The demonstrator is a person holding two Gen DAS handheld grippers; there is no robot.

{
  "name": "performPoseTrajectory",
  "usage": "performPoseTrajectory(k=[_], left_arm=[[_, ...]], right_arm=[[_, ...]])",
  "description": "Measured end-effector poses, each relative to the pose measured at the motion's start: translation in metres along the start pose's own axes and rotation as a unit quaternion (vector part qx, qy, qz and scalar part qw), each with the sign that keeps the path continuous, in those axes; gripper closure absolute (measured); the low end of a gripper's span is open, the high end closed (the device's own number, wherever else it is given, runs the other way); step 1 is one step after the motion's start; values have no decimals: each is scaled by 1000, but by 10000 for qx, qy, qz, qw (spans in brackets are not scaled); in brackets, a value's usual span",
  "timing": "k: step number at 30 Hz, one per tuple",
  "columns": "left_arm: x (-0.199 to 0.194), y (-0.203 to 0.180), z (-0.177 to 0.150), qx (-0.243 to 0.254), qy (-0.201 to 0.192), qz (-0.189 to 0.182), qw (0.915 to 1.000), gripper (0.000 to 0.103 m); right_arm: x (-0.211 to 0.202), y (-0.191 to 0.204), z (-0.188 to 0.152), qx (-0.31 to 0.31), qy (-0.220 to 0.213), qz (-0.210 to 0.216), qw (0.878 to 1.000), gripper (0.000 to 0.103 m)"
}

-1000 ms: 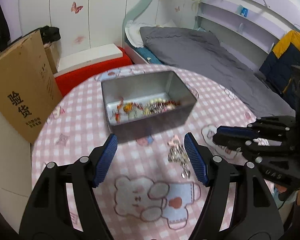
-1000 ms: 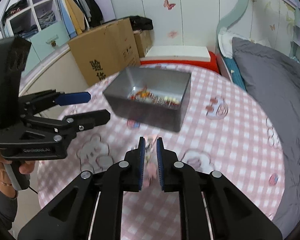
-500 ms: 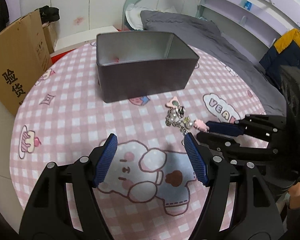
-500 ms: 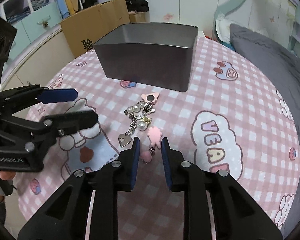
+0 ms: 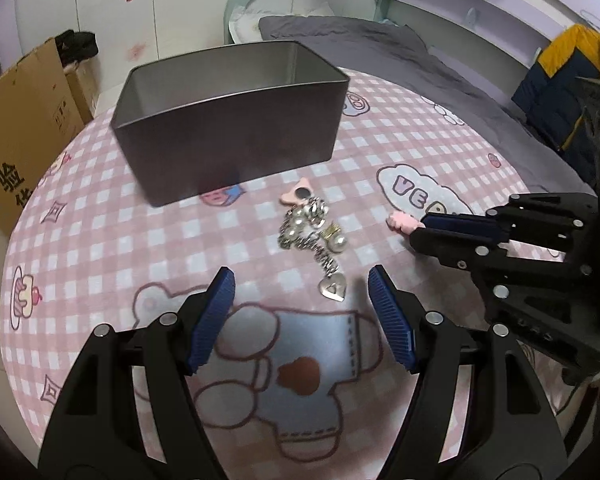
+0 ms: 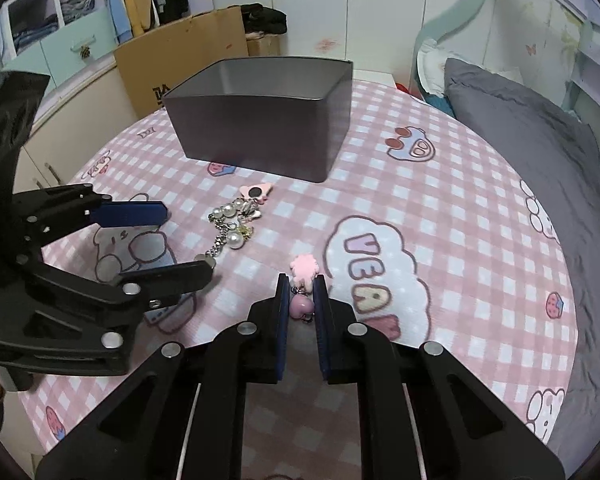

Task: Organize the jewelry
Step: 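Grasp the pink charm keychain with the right gripper, then drop the pink charm keychain into the grey box with the right gripper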

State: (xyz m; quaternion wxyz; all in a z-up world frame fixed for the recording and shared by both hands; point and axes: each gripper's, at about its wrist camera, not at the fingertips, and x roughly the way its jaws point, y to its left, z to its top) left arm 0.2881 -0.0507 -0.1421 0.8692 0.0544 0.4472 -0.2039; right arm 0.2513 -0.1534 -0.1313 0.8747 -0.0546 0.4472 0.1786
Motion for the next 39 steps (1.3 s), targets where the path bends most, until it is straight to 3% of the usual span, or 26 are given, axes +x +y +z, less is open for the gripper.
performPoseTrajectory(k=[3, 5, 7, 9, 11, 14, 25, 39], left_arm=[[3, -4, 2, 43, -4, 23, 10000, 35], [6, -9, 3, 163, 19, 110, 9998, 49], [7, -14, 2, 325, 0, 272, 9991, 51], [6, -13, 2, 340, -7, 237, 9991, 63], [5, -10, 2, 349, -17, 236, 9991, 84], [2, -4, 1, 286, -14, 189, 9994, 99], [-36, 41, 5, -440, -347, -348, 9978, 99], [-95, 53, 29, -471, -1044, -658, 9912, 99]], right_arm=[[-3, -3, -2, 42, -36, 37, 10000, 93], [-3, -5, -1, 76, -36, 101, 9999, 93], [-3, -6, -2, 88, -36, 138, 9999, 93], [-2, -6, -3, 82, -31, 176, 9998, 93], [-2, -6, -3, 91, -26, 203, 9997, 92], [-1, -4, -3, 88, -15, 243, 9997, 93], [-16, 8, 6, 74, -168, 415, 9990, 92], [-42, 24, 39, -29, -522, 480, 9975, 92]])
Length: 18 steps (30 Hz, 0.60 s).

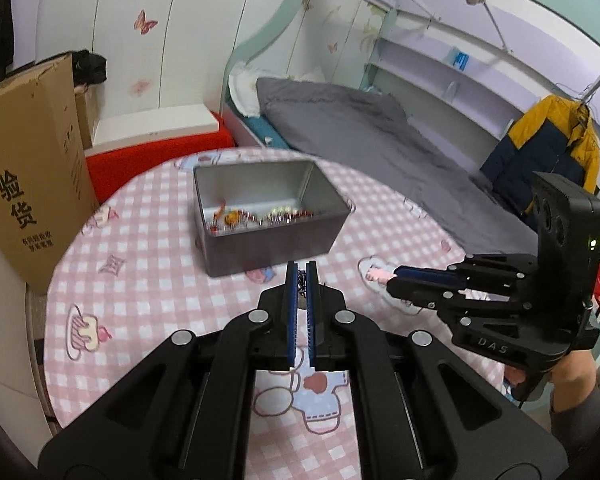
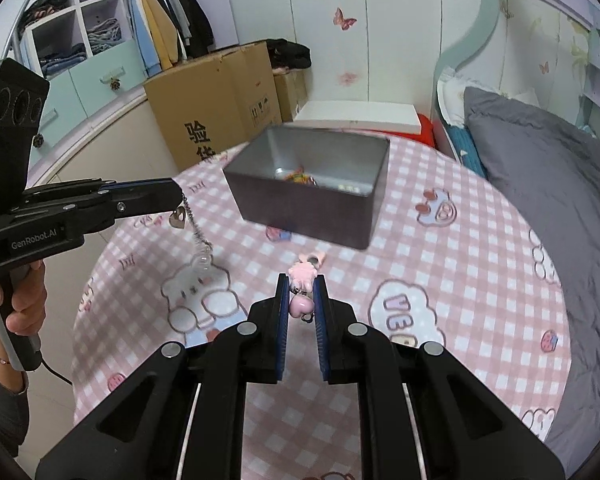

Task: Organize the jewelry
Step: 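Drop the pink charm keychain into the grey box with the right gripper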

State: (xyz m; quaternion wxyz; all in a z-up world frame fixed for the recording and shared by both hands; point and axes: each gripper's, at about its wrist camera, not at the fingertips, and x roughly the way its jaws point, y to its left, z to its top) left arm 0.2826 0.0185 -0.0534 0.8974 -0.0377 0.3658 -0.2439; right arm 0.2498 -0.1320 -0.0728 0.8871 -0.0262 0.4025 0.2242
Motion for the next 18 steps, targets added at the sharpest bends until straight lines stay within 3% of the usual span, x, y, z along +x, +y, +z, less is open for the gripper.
performPoseTrajectory(k=[13, 18], left_arm=[[-5, 5, 70, -68, -569, -74, 9983, 99], [17, 10, 86, -85, -457, -4, 9989, 99]], right_arm=[[0, -10, 65, 192, -462, -5, 9987, 93], [16, -19, 80, 322, -445, 51, 9985, 92]])
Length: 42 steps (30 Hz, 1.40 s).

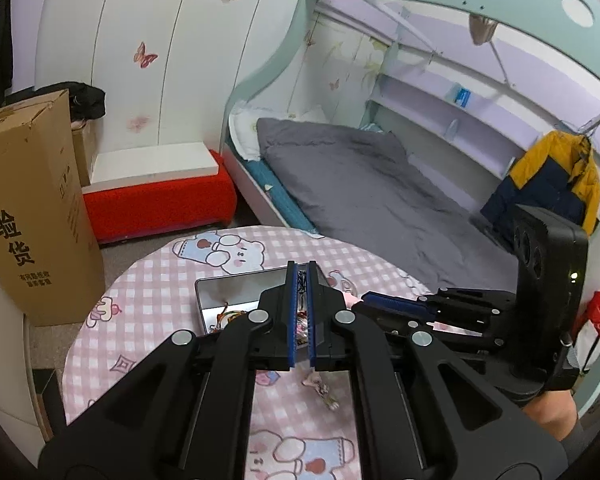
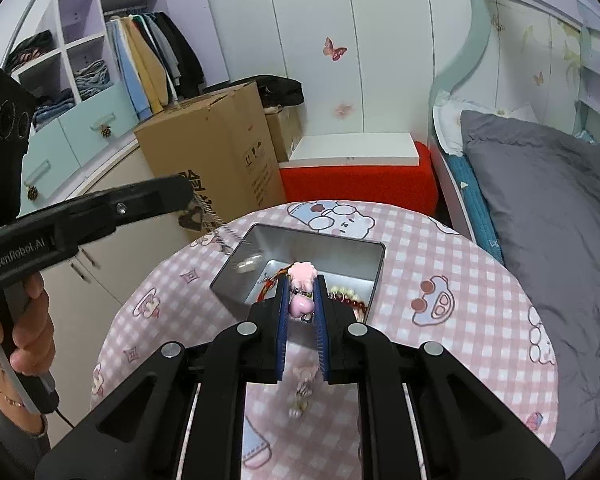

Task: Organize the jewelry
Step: 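Drop the pink charm keychain into the grey box with the right gripper, then grasp the pearl pendant with the right gripper while the left gripper grasps the heart charm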

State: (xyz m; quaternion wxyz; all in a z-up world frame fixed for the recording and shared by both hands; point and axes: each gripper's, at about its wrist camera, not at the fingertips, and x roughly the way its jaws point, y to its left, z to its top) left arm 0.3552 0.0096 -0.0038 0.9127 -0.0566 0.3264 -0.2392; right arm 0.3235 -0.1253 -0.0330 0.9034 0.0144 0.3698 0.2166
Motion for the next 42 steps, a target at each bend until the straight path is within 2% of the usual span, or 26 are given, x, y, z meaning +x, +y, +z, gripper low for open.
performPoseTrajectory(k=[9, 18, 29, 35, 40, 42], left_arm=[[57, 8, -20, 90, 563, 199, 9982, 99], [73, 18, -29, 42, 810, 276, 9963, 99], [63, 18, -37, -15, 900, 464, 9949, 98], [51, 12, -52, 73, 924, 648, 9936, 98], [36, 3, -66, 159, 779, 875, 9930, 97], [30, -1, -70, 180, 704, 908, 9932, 88]], right_arm=[[41, -8, -6, 115, 353, 74, 9993, 92], [55, -14, -12, 209, 443, 116, 9987, 92], [32, -17, -16, 315, 284, 171, 9990, 90], [12, -14, -33, 245, 240, 132, 9993, 85], [6, -4, -55, 75, 322, 12, 9995, 83], [6, -1, -62, 56, 373, 8, 9993, 83]])
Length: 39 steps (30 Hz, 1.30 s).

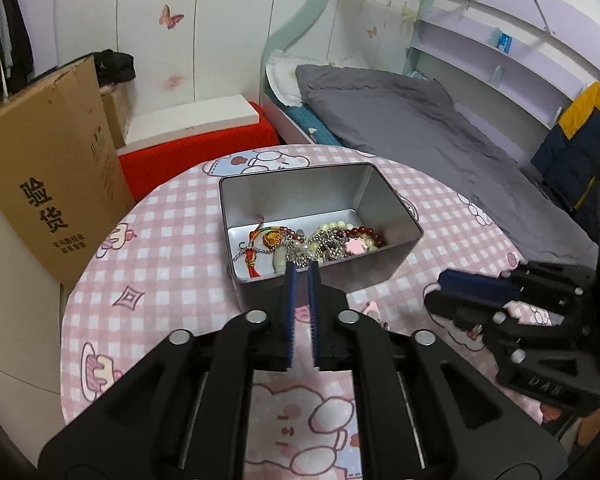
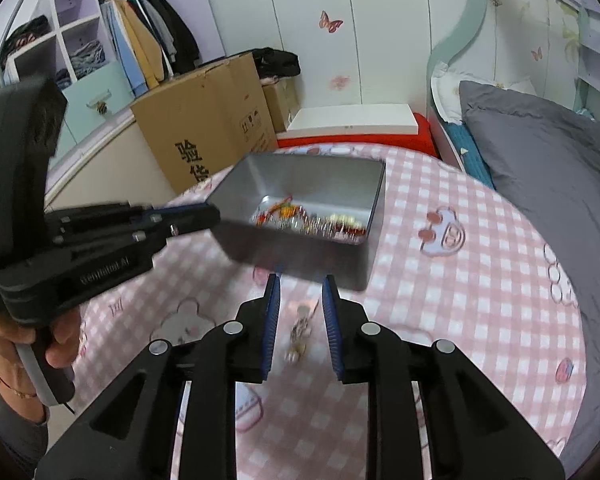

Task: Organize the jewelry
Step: 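Grasp the pearl pendant with the right gripper while the left gripper grasps the heart charm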

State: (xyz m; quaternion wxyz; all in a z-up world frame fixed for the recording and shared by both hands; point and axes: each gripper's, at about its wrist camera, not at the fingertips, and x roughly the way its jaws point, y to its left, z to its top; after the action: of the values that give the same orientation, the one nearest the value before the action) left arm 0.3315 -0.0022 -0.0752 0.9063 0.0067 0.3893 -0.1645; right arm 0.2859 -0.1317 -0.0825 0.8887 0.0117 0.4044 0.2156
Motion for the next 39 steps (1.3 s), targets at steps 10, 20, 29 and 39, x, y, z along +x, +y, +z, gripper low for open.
performPoseTrajectory(k=[10, 20, 29, 39], left_arm=[[-25, -6, -14, -13, -369, 296, 9989, 43], [-25, -2, -42, 3, -296, 503, 9983, 38], [-10, 11, -62, -107, -56, 547, 9984, 37], [3, 9, -64, -99, 94, 518, 9986, 37]], right_arm=[[1, 4, -28, 124, 148, 2, 9998, 82], [9, 4, -47, 64, 276, -301, 9991, 73], [27, 15, -56, -196, 407, -374, 9983, 66], [49, 29, -43, -771, 470, -785, 9928, 94]])
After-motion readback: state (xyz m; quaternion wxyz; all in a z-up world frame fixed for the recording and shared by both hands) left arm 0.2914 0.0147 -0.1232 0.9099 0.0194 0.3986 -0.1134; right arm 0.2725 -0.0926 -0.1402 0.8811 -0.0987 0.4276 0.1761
